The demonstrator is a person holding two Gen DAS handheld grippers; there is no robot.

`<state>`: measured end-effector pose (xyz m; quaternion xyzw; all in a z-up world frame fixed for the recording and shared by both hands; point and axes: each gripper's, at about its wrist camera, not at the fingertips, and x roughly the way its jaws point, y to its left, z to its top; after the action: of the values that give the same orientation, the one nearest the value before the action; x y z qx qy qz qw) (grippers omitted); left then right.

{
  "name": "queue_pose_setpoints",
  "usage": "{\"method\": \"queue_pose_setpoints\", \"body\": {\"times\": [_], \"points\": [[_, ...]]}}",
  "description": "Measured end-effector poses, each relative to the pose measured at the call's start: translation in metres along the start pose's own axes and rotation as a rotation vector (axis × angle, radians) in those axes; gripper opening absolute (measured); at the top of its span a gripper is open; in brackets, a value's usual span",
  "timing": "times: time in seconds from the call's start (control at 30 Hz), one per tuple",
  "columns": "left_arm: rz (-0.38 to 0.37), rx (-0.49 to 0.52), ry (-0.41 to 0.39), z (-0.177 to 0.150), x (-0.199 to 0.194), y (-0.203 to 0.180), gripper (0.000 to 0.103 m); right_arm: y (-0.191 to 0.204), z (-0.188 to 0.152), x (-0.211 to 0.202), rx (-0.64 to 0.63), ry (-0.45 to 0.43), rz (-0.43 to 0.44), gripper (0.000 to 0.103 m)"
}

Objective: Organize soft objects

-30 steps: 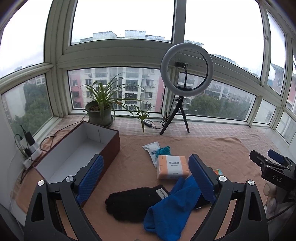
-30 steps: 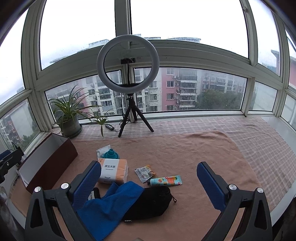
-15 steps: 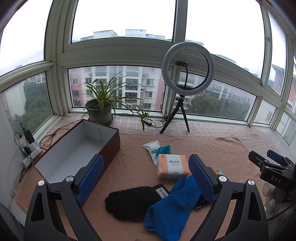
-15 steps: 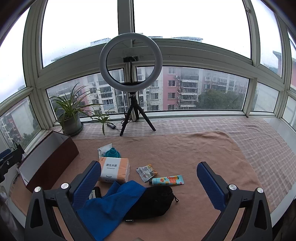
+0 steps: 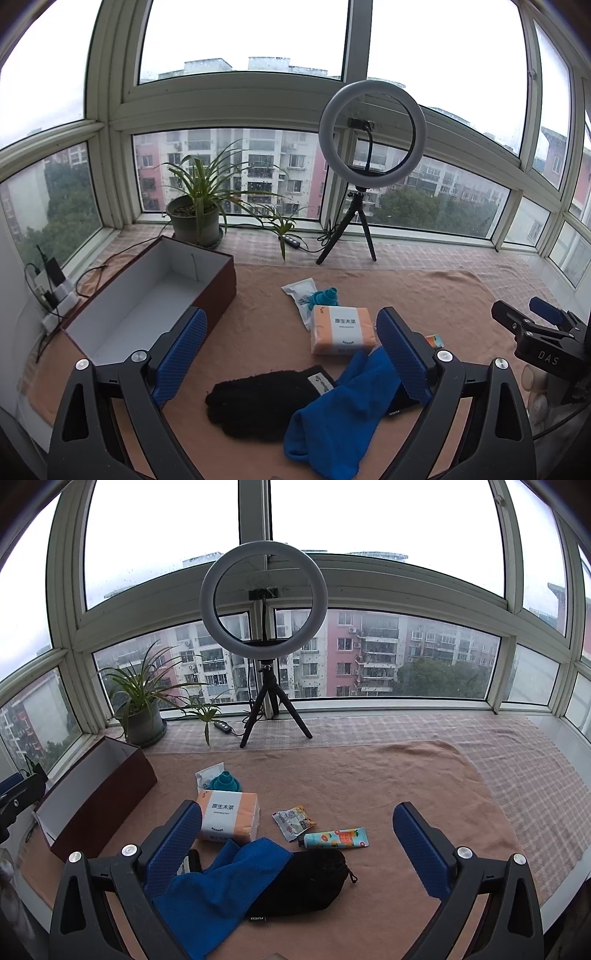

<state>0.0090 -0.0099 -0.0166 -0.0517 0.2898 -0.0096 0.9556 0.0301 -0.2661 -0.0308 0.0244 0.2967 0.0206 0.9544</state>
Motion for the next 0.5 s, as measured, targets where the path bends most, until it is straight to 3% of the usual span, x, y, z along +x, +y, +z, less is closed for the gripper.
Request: {"method": "queue_pose_setpoints", "body": {"times": [0.5], "points": [[-0.009,0.002,0.021,-0.0008,0.0059,0.0000,0.094,0.0025,-0.0007,0.0043,-0.015,0.011,0.004,0.102]]}}
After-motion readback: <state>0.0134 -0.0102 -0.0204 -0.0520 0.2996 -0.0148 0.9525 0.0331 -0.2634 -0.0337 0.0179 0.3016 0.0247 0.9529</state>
